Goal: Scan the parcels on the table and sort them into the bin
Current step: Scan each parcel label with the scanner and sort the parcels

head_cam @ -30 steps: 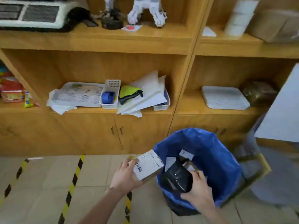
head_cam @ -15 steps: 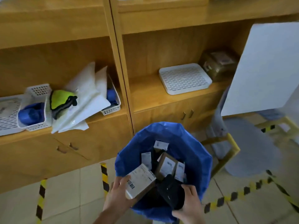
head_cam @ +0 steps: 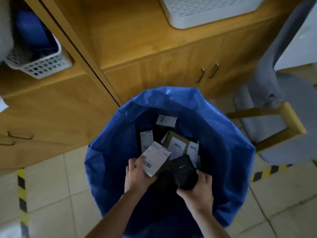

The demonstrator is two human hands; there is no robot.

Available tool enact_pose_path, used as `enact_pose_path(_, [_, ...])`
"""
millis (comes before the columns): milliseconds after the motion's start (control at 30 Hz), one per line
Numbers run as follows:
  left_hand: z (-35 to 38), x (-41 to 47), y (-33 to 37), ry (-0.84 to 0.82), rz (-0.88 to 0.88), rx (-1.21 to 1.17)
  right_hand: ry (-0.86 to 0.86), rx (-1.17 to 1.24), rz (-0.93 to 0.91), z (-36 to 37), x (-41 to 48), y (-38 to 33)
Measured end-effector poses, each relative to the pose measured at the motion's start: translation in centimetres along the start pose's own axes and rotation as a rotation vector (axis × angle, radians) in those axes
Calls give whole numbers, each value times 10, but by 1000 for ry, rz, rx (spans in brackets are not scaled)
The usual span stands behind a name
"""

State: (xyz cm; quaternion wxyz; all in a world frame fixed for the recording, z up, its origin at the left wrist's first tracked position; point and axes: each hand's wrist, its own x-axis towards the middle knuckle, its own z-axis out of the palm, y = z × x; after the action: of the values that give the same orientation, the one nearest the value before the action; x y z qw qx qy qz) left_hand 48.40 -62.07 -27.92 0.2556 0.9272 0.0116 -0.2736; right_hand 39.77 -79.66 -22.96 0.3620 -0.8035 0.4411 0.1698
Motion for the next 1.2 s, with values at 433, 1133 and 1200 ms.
enact_pose_path(433, [11, -9, -2, -182, 3, 10, -41, -53, -66, -7, -7, 7])
enact_pose_path(1133, [-188, -268, -97, 340, -223, -299, -195, -310, -674, -29, -224, -115])
enact_pose_path(1200, [-201, -310, -131, 400, -283, -330, -210, -354, -759, -12, -261, -126])
